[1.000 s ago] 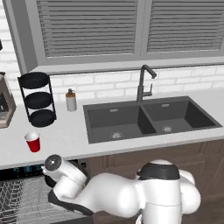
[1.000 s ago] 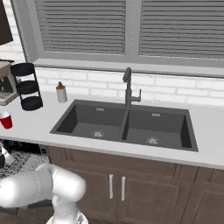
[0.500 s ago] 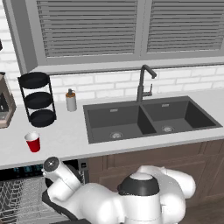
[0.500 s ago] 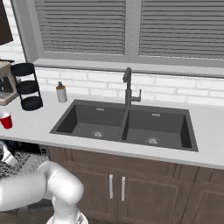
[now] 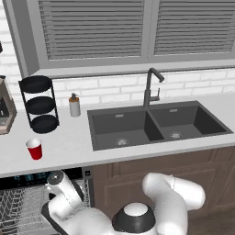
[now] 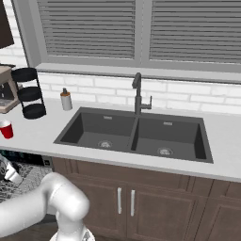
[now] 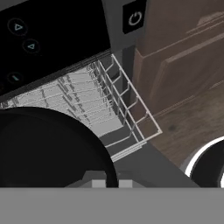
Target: Pick up the cup and bowl from the counter, place them in the dishwasher, and close the dishwasher door.
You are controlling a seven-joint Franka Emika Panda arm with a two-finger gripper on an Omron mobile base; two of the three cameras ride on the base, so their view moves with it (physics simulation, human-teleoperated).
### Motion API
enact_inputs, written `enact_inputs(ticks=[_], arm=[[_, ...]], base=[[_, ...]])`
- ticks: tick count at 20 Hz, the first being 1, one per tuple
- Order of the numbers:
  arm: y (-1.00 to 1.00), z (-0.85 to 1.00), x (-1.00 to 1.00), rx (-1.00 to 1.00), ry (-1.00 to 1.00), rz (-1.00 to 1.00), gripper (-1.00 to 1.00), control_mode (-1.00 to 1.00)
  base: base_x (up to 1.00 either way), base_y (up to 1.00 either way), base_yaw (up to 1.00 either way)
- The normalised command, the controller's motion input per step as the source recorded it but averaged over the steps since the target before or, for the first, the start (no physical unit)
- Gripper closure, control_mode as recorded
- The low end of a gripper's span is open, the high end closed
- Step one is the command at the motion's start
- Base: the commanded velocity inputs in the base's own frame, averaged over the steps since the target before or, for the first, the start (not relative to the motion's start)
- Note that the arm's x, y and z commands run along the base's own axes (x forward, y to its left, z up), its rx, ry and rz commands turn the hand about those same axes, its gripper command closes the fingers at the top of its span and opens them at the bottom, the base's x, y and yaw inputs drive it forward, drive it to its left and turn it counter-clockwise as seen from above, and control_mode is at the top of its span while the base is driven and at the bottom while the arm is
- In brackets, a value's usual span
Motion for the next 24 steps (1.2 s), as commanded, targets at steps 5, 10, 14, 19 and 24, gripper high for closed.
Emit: enact_inputs(ticks=[5, 10, 14, 19, 24], arm=[[0.01, -0.34, 0.00, 0.00, 0.05, 0.12, 1.00, -1.00], [0.04, -0.28, 0.06, 0.00, 0.05, 0.13, 1.00, -1.00], [0.00, -0.10, 0.17, 0.00, 0.01, 0.10, 1.00, -1.00], [0.00, 0.00, 0.06, 0.00, 0.00, 0.02, 1.00, -1.00], [0.00, -0.12, 0.00, 0.00, 0.01, 0.00, 1.00, -1.00]], base=[[0.00, 0.00, 0.00], [0.00, 0.00, 0.00], [0.00, 0.00, 0.00], [0.00, 0.00, 0.00], [0.00, 0.00, 0.00]])
